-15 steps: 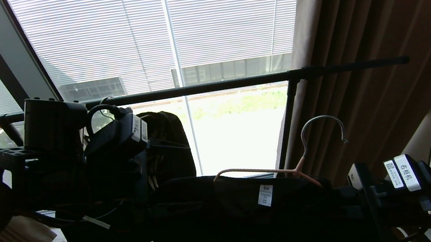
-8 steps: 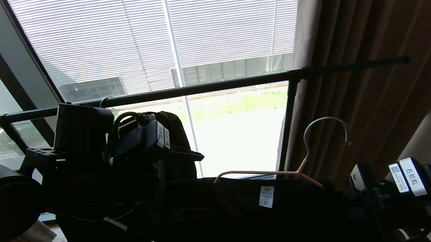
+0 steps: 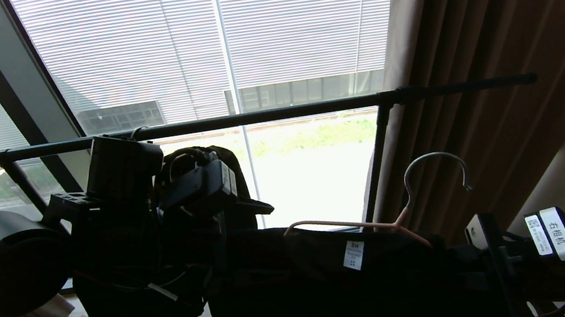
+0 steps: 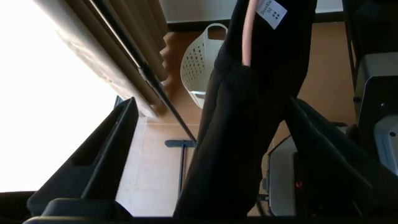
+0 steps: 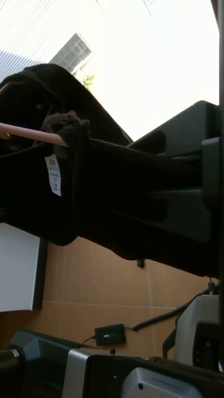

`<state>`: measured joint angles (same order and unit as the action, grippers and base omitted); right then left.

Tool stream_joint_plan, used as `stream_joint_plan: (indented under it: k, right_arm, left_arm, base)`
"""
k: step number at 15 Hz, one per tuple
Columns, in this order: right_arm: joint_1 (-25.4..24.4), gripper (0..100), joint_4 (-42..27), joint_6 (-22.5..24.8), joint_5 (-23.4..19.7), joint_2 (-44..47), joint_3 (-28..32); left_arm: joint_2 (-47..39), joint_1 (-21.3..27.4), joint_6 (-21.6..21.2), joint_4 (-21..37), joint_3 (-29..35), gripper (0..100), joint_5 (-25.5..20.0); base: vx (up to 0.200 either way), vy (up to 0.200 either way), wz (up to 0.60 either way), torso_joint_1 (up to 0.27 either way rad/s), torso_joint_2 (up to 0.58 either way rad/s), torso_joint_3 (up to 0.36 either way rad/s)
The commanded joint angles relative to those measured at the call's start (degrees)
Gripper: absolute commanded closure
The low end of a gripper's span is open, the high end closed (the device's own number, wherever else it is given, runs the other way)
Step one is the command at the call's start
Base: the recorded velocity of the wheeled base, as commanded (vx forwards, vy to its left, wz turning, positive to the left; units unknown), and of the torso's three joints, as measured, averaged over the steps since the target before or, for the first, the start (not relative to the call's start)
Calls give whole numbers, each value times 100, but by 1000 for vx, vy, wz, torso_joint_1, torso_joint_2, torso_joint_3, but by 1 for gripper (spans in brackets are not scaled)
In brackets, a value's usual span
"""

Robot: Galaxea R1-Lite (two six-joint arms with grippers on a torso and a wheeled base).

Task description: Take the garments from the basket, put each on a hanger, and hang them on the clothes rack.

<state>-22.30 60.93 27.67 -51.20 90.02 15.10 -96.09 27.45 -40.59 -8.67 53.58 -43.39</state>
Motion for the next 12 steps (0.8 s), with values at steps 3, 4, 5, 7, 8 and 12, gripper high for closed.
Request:
stream_joint_plan:
  k: [3,4,5,7,8,12]
  right_arm:
    - [-3,100,7,1,-4,42,19]
    - [-3,100,7,1,-4,42,28]
    - [24,100,-2,-7,-4,51,63]
    - [129,100,-20,-25,-4,51,142]
    - [191,100,-28,-43,5,69,177]
    - [287,100,-28,-87,5,122,203]
  left_arm:
    - [46,6,8,-12,-40,100,-12]
    - [64,6,8,-12,-49,100,-12]
    - [81,-12,-1,-12,-84,100,-21]
    - [90,-38,-10,-21,-137,100,-30]
    - [99,-30,-10,-30,-163,100,-30]
    - [134,-47,8,-39,-163,100,-38]
  base:
    - [0,0,0,0,0,0]
    - [0,0,0,0,0,0]
    - [0,0,0,0,0,0]
    - [0,0,0,0,0,0]
    - [0,0,0,0,0,0]
    - [0,0,0,0,0,0]
